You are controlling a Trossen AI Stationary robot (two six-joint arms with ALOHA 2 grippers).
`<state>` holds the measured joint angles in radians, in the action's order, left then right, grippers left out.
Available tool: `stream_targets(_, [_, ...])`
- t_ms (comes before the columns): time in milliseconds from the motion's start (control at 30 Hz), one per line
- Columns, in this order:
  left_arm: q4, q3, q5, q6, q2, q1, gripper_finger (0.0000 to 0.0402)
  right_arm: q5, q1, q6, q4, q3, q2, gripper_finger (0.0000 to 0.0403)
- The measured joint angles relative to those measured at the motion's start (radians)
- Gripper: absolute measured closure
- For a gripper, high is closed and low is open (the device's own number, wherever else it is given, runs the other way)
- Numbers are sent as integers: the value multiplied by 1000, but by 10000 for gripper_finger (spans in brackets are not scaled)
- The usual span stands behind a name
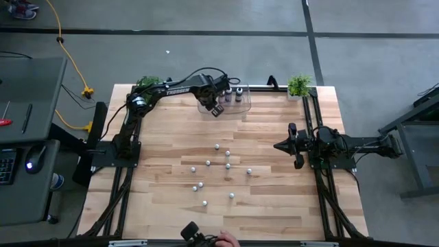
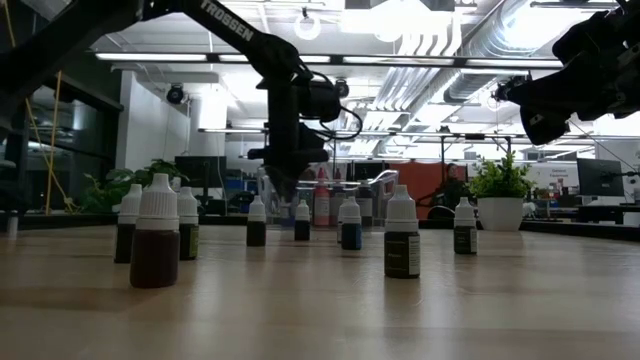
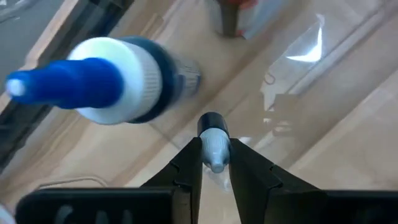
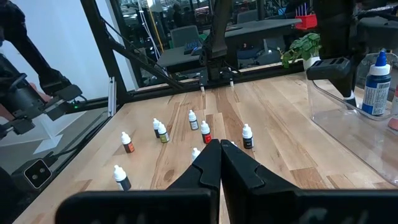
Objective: Pick & Place food coloring
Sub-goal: Put the left small black food coloring bottle into the transparent bin, then put the top small green food coloring bottle into the transparent bin
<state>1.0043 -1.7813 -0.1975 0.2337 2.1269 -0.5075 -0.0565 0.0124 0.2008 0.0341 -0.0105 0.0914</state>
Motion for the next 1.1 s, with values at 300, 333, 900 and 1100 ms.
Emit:
stream_targets(300, [1, 0, 4, -19, 0, -17, 317, 0, 0, 0, 0, 0, 0, 402])
stream_targets(333, [1, 0, 4, -19, 0, -17, 317, 0, 0, 0, 0, 0, 0, 402])
stream_targets(900, [78, -75, 4, -47, -2, -15, 316, 0, 0, 0, 0, 0, 0, 402])
stream_targets(1100, [181, -260, 0, -105, -3, 0, 316, 0, 0, 0, 0, 0, 0, 402])
